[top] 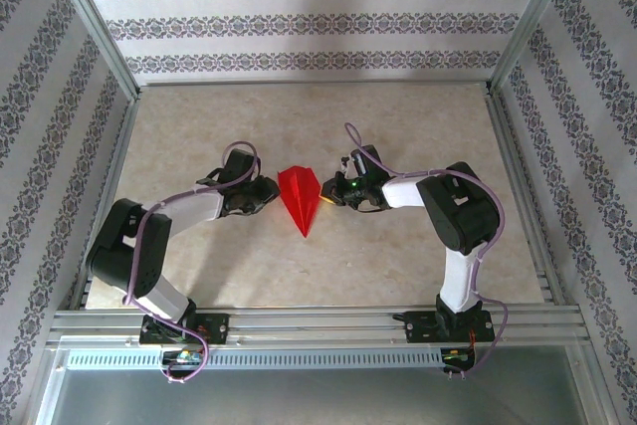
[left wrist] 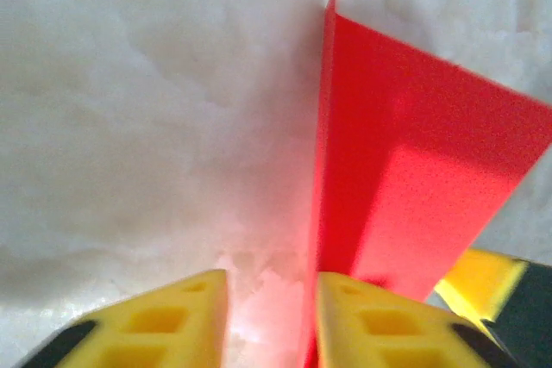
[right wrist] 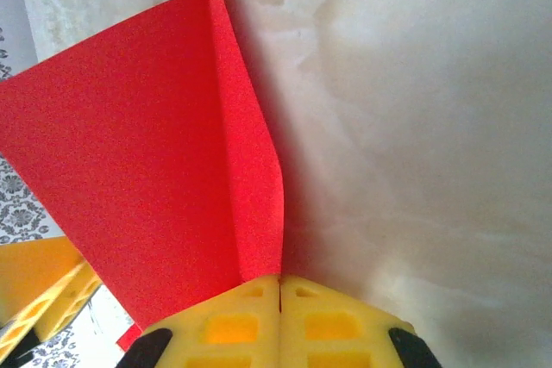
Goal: Fold a paper plane with a square sheet of paper (pick it up from the middle)
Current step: Turn over the paper plane at the center of the table, then move the paper plane to the top-center of the table.
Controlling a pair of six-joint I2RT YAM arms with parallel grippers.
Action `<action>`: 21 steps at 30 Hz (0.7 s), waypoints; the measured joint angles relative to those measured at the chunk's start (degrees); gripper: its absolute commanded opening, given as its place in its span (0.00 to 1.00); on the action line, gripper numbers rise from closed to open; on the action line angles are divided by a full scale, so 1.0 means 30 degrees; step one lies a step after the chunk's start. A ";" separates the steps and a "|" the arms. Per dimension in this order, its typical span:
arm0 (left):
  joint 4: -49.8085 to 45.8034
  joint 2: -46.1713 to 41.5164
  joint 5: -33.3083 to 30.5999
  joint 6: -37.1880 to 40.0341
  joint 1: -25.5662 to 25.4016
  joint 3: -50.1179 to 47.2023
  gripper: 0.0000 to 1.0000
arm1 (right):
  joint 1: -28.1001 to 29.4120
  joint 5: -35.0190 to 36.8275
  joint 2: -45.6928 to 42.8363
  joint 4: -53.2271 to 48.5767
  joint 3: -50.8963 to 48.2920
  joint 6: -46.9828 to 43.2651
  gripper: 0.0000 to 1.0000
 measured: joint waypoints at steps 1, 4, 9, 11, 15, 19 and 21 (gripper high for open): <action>-0.0255 -0.0313 -0.0102 0.0066 -0.0058 0.0029 0.44 | 0.0007 0.0000 0.0000 0.0000 0.0000 0.0000 0.00; -0.1290 -0.1086 -0.0554 0.0262 -0.0634 0.0415 0.45 | 0.0117 0.0000 0.0000 -0.0007 0.0000 0.0000 0.00; -0.2025 -0.1151 -0.0889 0.0379 -0.2368 0.1049 0.45 | 0.0124 0.0000 0.0000 -0.0015 0.0000 0.0000 0.00; -0.2113 -0.0678 -0.0882 0.0437 -0.2849 0.1348 0.44 | 0.0117 0.0000 0.0000 -0.0015 0.0000 0.0000 0.00; -0.2069 0.0780 -0.0568 0.0517 -0.3155 0.1843 0.41 | 0.0124 0.0000 0.0000 -0.0022 0.0000 0.0000 0.00; -0.2069 0.1603 -0.0146 0.0546 -0.3177 0.1909 0.37 | 0.0124 -0.0007 0.0000 -0.0029 0.0000 0.0000 0.00; -0.2069 0.1749 0.0080 0.0590 -0.3177 0.1982 0.35 | 0.0124 0.0000 0.0000 -0.0036 0.0000 0.0000 0.00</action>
